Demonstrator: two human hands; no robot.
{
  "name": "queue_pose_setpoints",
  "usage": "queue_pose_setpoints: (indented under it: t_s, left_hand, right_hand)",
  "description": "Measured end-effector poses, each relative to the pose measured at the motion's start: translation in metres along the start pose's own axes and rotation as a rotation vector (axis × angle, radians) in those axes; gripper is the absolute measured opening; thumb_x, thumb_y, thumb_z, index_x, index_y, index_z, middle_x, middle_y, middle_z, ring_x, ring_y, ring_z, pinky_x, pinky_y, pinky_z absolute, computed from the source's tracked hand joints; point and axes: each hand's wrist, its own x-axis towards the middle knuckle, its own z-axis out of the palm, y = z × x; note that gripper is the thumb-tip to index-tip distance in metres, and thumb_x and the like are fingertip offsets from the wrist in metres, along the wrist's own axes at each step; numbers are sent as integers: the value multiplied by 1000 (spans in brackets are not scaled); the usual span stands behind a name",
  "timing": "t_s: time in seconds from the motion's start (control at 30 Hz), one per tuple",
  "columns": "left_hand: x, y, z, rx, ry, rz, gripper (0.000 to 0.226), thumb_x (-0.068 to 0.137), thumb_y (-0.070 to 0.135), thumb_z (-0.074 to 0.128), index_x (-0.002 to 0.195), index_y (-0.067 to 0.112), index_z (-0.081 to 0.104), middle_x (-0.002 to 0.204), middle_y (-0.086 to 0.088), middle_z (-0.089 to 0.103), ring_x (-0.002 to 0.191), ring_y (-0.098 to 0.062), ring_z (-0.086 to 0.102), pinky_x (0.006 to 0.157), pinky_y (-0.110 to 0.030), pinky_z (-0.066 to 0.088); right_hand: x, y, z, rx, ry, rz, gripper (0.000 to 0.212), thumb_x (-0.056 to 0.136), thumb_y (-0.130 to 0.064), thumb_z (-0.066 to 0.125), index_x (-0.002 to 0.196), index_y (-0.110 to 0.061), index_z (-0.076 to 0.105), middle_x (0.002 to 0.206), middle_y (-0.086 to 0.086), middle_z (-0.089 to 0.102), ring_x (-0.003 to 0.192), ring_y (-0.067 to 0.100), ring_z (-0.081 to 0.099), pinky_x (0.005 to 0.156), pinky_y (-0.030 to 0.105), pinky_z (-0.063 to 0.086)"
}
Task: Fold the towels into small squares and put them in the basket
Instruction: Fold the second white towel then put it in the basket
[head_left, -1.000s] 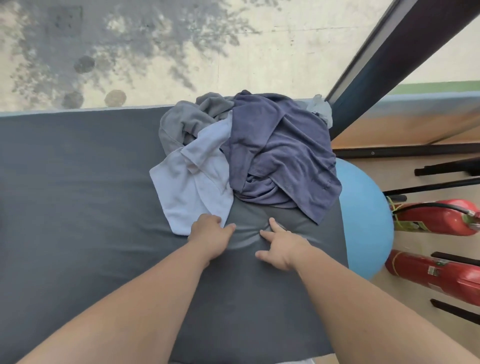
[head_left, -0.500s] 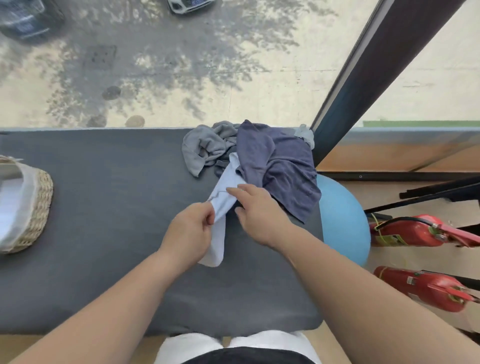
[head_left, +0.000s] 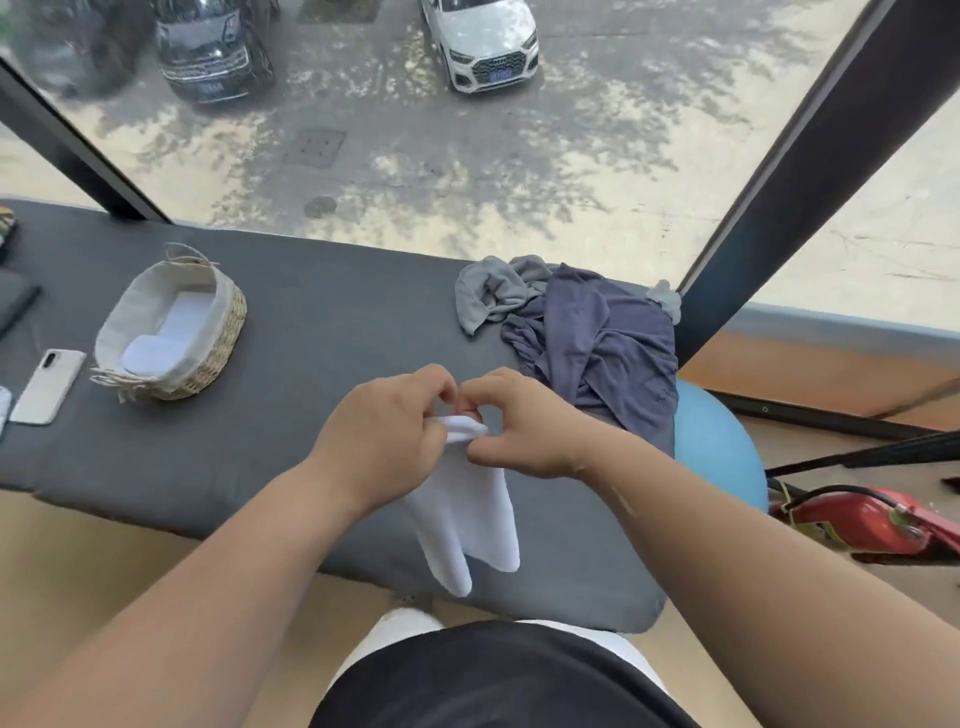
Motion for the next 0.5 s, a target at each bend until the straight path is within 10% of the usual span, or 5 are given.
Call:
queue_pose_setpoints:
  t_s: [0.23,0.5]
  left_hand:
    - [-37,-4,-18,179,56,229,28,78,38,47,60,18,46,55,4,45,50,-25,45,46,-27,32]
    - [-101,-46,-45,-49,-3,434,30,87,35,48,67,14,55,62,5,50,56,-21,46,51,-32,40]
  right_hand:
    - [-41,-35,27,284,106,87,9,77,-12,62,83,-11,55,76,2,50,72,12,42,65,33,34]
    - [-97,-27,101,-493,289,268,6,73,-27,63,76,-24,59,70,-14,49,85,24,49,73,37,42]
